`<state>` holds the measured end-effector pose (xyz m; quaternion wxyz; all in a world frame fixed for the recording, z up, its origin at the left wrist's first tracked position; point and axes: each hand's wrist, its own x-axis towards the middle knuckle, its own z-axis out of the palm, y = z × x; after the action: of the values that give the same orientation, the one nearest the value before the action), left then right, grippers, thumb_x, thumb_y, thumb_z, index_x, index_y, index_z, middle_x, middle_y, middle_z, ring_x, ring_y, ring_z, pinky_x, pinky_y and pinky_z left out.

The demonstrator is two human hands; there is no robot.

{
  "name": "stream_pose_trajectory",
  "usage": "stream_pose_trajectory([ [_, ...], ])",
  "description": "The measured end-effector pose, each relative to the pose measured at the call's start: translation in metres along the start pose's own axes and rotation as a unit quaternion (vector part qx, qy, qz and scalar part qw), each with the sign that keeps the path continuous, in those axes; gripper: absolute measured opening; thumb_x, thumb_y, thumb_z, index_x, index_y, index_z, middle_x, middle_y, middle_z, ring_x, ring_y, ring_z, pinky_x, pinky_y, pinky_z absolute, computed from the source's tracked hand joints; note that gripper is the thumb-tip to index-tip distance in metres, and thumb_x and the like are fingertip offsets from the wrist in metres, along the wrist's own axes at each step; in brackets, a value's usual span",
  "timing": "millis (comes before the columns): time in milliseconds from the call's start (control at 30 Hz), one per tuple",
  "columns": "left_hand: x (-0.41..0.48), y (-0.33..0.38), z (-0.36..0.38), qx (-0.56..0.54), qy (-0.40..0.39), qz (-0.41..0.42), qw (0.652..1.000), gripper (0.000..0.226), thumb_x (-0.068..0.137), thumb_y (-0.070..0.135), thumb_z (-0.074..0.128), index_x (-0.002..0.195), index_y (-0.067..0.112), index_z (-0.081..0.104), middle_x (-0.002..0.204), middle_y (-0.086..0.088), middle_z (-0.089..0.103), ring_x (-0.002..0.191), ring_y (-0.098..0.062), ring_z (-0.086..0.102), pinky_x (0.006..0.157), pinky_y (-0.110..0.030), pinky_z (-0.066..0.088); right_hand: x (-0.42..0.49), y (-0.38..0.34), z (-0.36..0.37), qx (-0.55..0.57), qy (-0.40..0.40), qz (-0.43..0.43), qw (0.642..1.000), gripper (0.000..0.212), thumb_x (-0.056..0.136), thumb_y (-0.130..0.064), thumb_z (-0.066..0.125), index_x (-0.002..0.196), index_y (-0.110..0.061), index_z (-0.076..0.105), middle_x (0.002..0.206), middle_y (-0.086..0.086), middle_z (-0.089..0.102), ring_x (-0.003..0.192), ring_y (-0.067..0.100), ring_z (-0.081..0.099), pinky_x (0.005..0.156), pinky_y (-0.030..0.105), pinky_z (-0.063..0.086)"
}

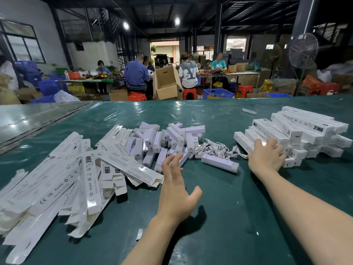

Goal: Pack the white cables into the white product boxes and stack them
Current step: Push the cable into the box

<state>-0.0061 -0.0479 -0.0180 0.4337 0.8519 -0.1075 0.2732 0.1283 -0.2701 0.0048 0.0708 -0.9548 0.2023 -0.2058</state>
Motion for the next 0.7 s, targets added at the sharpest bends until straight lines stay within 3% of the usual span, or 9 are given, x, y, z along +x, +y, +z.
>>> stream_pose_trajectory([
  [100, 0.001, -0.001, 0.001, 0.001, -0.008, 0.000, 1.000, 0.070, 0.063, 0.031, 0.053, 0.120, 0.050, 0.017, 0.112, 0.030, 0.011, 0.103, 0.019, 0.032, 0.076, -0.017, 0.039, -0.001, 0.002, -0.002, -0.030, -0.008, -0.003, 1.000, 0.031, 0.090, -0.027, 0.053, 0.120, -0.020, 0.051, 0.134, 0.015, 0.030, 0.124, 0.036, 0.028, 0.102, 0.042, 0.025],
  [167, 0.001, -0.001, 0.002, 0.010, -0.013, -0.004, 1.000, 0.072, 0.063, 0.032, 0.052, 0.127, 0.041, 0.022, 0.113, 0.028, 0.011, 0.101, 0.018, 0.033, 0.076, -0.018, 0.039, -0.009, -0.002, -0.003, -0.001, -0.008, -0.010, 1.000, 0.035, 0.089, -0.034, 0.055, 0.120, -0.018, 0.054, 0.140, 0.016, 0.026, 0.134, 0.036, 0.016, 0.109, 0.048, 0.015],
  [233, 0.002, -0.002, 0.001, 0.023, -0.012, -0.014, 1.000, 0.072, 0.064, 0.032, 0.052, 0.132, 0.032, 0.026, 0.117, 0.024, 0.012, 0.100, 0.006, 0.038, 0.078, -0.025, 0.044, -0.023, -0.009, -0.003, 0.085, 0.017, -0.022, 0.996, 0.031, 0.087, -0.023, 0.057, 0.117, -0.016, 0.058, 0.142, 0.016, 0.028, 0.135, 0.033, 0.013, 0.111, 0.048, 0.006],
  [333, 0.005, -0.002, -0.001, 0.042, -0.010, -0.038, 0.998, 0.055, 0.070, 0.023, 0.058, 0.123, 0.023, 0.044, 0.121, 0.012, 0.024, 0.106, -0.012, 0.043, 0.082, -0.032, 0.046, -0.055, -0.026, -0.005, 0.219, 0.051, -0.014, 0.974, 0.030, 0.082, -0.004, 0.053, 0.107, -0.015, 0.065, 0.132, 0.013, 0.040, 0.127, 0.030, 0.025, 0.107, 0.043, 0.013],
  [467, 0.008, -0.003, -0.008, 0.156, 0.080, -0.042, 0.984, 0.024, 0.070, 0.014, 0.063, 0.094, 0.018, 0.065, 0.114, 0.001, 0.050, 0.114, -0.020, 0.039, 0.093, -0.029, 0.027, -0.087, -0.052, -0.015, 0.335, 0.015, -0.030, 0.942, 0.023, 0.079, -0.004, 0.052, 0.091, -0.016, 0.067, 0.116, 0.009, 0.051, 0.117, 0.028, 0.037, 0.097, 0.037, 0.024],
  [533, 0.014, -0.007, -0.020, 0.244, 0.137, -0.094, 0.955, 0.026, 0.071, 0.018, 0.062, 0.096, 0.023, 0.066, 0.125, -0.001, 0.047, 0.124, -0.023, 0.026, 0.098, -0.034, 0.013, -0.099, -0.059, -0.018, 0.346, -0.045, -0.037, 0.936, 0.020, 0.081, -0.008, 0.051, 0.088, -0.019, 0.067, 0.114, 0.007, 0.055, 0.116, 0.028, 0.040, 0.096, 0.036, 0.026],
  [633, 0.018, -0.022, -0.040, 0.349, 0.036, -0.227, 0.909, 0.038, 0.078, 0.030, 0.053, 0.117, 0.030, 0.052, 0.143, 0.001, 0.027, 0.134, -0.027, 0.007, 0.106, -0.049, 0.006, -0.112, -0.062, -0.014, 0.256, -0.066, -0.088, 0.960, 0.018, 0.081, -0.013, 0.052, 0.086, -0.023, 0.066, 0.113, 0.000, 0.055, 0.120, 0.021, 0.036, 0.101, 0.035, 0.018],
  [700, 0.017, -0.027, -0.044, 0.377, -0.031, -0.253, 0.890, 0.035, 0.082, 0.033, 0.047, 0.116, 0.027, 0.050, 0.139, -0.001, 0.033, 0.129, -0.030, 0.020, 0.102, -0.048, 0.020, -0.113, -0.060, -0.013, 0.225, -0.047, -0.114, 0.966, 0.018, 0.082, -0.015, 0.052, 0.088, -0.023, 0.066, 0.115, -0.003, 0.054, 0.121, 0.018, 0.033, 0.101, 0.033, 0.010],
])
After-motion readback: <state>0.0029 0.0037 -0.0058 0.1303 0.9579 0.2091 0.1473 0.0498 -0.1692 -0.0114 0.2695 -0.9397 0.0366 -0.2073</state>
